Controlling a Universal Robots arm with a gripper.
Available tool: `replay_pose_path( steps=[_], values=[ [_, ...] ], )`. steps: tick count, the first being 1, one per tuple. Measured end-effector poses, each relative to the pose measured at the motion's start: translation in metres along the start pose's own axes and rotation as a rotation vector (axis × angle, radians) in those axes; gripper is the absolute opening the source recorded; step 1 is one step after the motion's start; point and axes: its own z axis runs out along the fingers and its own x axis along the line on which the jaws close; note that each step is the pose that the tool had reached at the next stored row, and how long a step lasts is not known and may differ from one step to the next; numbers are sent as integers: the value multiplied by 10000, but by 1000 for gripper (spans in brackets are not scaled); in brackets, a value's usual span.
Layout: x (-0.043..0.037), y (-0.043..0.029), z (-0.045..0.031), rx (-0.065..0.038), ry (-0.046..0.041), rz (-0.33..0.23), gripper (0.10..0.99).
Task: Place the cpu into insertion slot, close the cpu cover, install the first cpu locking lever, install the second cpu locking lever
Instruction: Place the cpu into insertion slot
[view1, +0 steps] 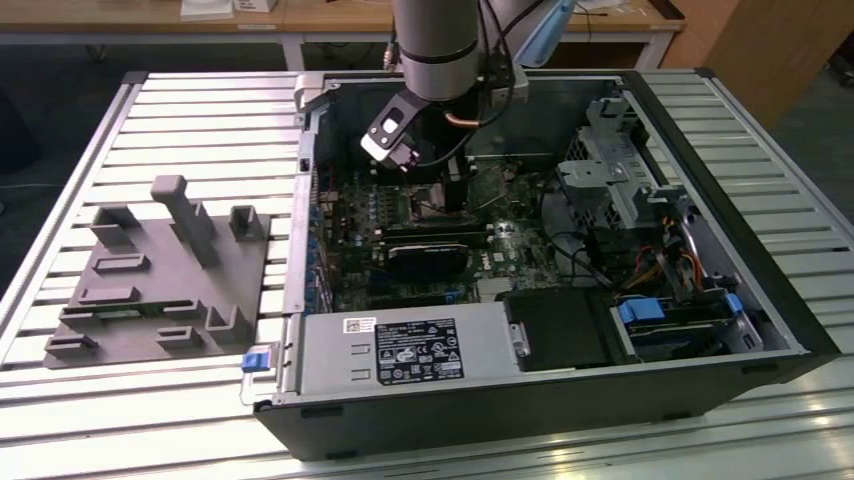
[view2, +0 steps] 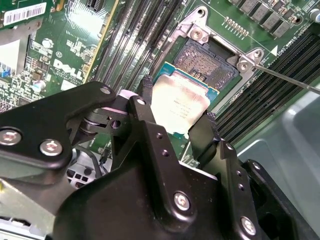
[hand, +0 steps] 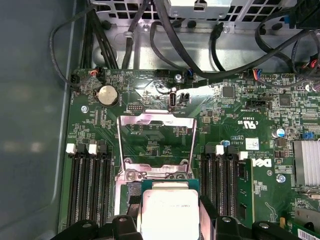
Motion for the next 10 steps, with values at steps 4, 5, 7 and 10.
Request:
replay_pose_path(
  steps=[4, 5, 7, 10],
  values=[
    [-1, -5, 22, 21, 0, 1, 541],
    [0, -7, 27, 24, 0, 0, 541],
    [0, -12, 32, 26, 0, 1, 541],
    [6, -17, 40, 33, -1, 1, 541]
  ],
)
